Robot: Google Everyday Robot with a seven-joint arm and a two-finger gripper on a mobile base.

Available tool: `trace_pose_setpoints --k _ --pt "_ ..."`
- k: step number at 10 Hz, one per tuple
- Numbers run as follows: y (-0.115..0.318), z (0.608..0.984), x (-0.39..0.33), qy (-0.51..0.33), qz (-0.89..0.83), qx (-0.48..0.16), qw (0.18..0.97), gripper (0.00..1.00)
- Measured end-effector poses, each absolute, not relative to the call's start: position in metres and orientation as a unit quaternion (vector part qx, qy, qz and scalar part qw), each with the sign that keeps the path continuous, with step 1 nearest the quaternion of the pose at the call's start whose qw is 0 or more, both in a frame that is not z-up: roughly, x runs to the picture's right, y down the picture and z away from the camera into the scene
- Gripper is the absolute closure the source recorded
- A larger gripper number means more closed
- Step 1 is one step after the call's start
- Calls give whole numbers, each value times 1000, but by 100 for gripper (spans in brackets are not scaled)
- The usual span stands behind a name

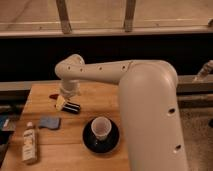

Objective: Wipe the white sponge on the table

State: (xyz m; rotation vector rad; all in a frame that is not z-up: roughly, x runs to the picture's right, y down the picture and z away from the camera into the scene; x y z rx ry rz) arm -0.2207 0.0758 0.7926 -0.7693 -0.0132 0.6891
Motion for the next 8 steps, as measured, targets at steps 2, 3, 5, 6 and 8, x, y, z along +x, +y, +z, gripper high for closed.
trace_pose_setpoints --k 2,3,5,6,8 --pt "89 789 -260 -27 291 -393 872 20" --pt "95 786 -274 -35 273 -402 874 20" --pt "111 779 -300 -40 230 -411 881 20" --pt "124 774 -315 -34 199 -409 890 20" --pt "139 765 -329 -31 159 -407 899 20"
